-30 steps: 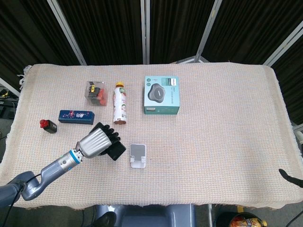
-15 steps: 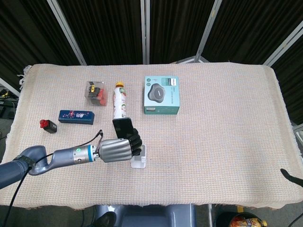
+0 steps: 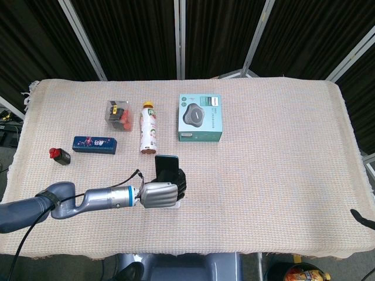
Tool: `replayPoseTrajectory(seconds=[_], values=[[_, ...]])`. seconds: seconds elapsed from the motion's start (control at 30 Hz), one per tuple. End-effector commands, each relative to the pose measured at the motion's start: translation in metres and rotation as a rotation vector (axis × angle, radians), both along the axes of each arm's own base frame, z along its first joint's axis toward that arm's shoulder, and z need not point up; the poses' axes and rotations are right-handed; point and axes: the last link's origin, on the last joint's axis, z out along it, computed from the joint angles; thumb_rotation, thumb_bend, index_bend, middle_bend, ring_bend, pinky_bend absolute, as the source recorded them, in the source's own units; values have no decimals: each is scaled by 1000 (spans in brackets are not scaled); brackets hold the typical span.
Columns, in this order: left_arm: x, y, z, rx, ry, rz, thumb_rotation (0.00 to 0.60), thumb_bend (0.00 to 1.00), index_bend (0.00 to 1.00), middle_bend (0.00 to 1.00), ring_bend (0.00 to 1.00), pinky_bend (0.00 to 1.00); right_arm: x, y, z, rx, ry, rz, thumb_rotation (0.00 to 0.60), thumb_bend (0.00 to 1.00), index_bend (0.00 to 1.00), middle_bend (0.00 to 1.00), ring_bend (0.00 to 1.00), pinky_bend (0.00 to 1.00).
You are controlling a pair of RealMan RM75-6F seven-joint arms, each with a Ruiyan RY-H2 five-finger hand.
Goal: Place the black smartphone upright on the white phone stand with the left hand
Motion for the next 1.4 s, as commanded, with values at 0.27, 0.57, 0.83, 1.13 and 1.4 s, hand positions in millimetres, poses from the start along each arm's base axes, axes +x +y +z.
replayPoseTrajectory(seconds=[0.27,0.57,0.83,1.13,1.4], values=[[7,-9,-14,8,78,-40,600,0,604,367,444,393,-1,0,1,-4,1,-2,600,0,0,0,0,0],[7,-9,-15,50,74,-12,600,0,604,367,443,393,-1,0,2,-8,-6,0,600,0,0,0,0,0],[7,-10,-16,82,66,-1,600,0,604,367,443,393,0,1,3,-4,-9,3,600,0,0,0,0,0],[7,-16,-21,84,74,-11,600,0,569,349,420,384,0,2,4,-4,-15,5,600,0,0,0,0,0],[5,-16,-20,137,72,14,600,0,213,49,117,252,0,3,6,-8,-21,11,600,0,0,0,0,0]])
